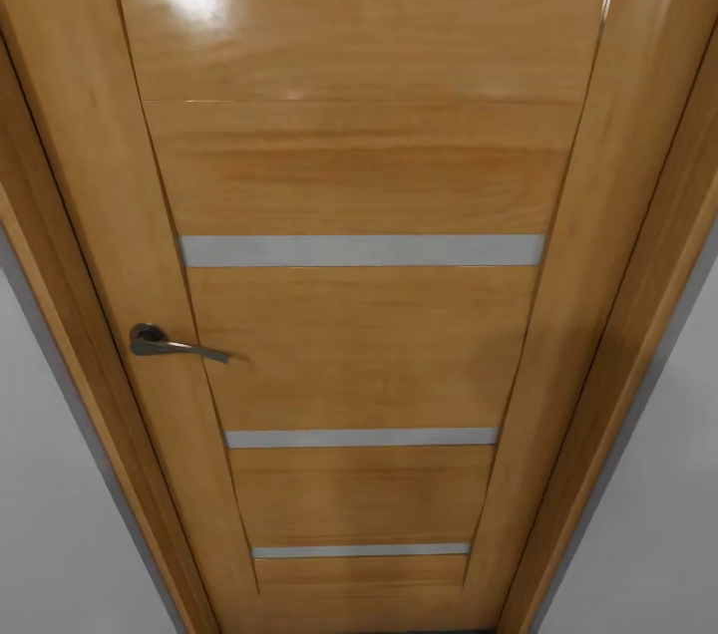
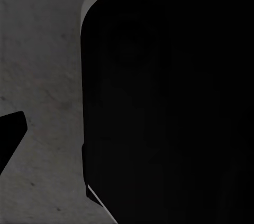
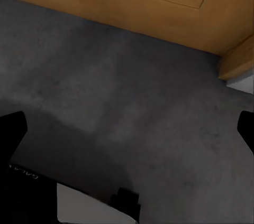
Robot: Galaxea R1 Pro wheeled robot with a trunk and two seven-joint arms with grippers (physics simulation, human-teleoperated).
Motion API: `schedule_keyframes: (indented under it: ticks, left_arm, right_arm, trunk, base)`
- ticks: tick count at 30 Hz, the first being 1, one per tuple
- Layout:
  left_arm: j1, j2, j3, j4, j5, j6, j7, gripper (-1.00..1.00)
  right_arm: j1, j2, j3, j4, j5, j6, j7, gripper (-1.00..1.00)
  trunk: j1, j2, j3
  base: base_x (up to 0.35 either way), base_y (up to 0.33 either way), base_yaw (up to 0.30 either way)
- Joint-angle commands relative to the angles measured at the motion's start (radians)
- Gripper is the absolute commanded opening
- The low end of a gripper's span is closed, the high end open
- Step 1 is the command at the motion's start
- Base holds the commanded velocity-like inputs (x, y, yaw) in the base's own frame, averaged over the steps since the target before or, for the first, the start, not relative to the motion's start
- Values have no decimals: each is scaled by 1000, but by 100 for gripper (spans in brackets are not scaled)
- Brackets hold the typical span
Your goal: Move the two storage containers from the living room to the garage. In the garage, place one container on the floor and stack the other container on top of it (either order is fine).
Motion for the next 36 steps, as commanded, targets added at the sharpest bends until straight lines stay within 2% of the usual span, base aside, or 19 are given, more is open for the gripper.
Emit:
schedule_keyframes:
  ticks: [1,5,10,14,21,30,36]
  left_arm:
    - [0,0,1,0,2,-2,0,100]
    - [0,0,1,0,2,-2,0,100]
    - [0,0,0,0,2,-2,-2,100]
    - [0,0,0,0,2,-2,-2,100]
    - [0,0,0,0,2,-2,0,100]
    - [0,-1,-1,0,2,-2,0,100]
    - [0,-1,-2,0,1,-2,-1,100]
  right_arm:
    - [-1,-6,2,-40,-17,20,5,100]
    - [-1,-21,1,-167,-32,72,12,100]
    - [-4,-24,0,-301,-35,142,12,100]
    - [-53,-24,-3,-343,-38,189,16,100]
    - [-125,-18,-4,-369,-40,225,52,100]
    - [-144,-15,-4,-526,-39,261,58,100]
    - [-208,-9,-4,-581,-40,330,58,100]
  trunk:
    - [0,-1,-1]
    - [0,-1,-1]
    - [0,-1,-1]
    - [0,-1,-1]
    - [0,-1,-1]
    - [0,-1,-1]
    - [0,-1,-1]
  base:
    - [0,0,0]
    - [0,0,0]
    - [0,0,0]
    - [0,0,0]
    - [0,0,0]
    - [0,0,0]
    - [0,0,0]
